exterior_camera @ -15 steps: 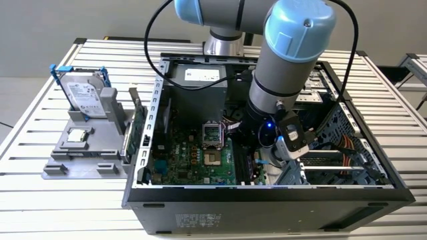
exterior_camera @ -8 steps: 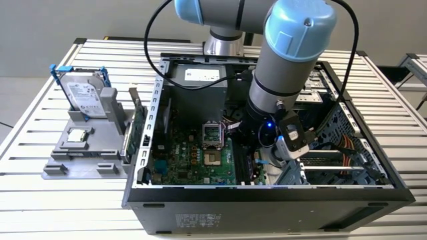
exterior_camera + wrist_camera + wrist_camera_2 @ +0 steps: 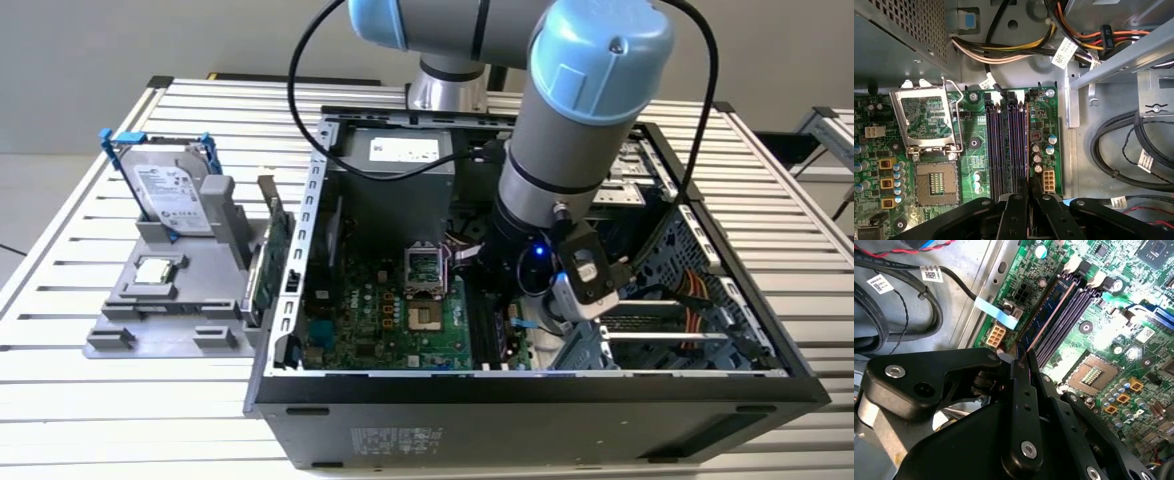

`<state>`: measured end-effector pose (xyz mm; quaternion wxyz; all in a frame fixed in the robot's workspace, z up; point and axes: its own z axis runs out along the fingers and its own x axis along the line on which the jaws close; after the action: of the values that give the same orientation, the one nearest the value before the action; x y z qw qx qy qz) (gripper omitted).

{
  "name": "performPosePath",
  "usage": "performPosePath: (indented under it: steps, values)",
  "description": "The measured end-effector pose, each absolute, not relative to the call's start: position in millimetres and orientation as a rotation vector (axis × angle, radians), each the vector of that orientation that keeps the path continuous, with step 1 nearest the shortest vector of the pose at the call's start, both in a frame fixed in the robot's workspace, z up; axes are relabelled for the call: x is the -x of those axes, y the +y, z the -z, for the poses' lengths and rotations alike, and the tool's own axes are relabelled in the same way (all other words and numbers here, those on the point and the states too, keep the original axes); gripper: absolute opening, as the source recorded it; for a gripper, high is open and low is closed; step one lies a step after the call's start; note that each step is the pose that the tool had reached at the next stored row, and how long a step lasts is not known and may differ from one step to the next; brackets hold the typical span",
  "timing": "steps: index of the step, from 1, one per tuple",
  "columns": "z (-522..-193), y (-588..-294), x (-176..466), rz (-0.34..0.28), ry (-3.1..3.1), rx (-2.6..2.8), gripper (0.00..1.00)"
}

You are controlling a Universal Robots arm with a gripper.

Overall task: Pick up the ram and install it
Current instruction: 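Insert the ram into the slot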

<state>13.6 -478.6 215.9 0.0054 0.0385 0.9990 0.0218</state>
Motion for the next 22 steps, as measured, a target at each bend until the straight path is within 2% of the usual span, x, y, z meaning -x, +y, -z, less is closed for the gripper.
performPosePath:
  steps: [22]
  values:
    - [-215.9,-479.0,-13.5,-0.068,3.129,-0.107,0.0]
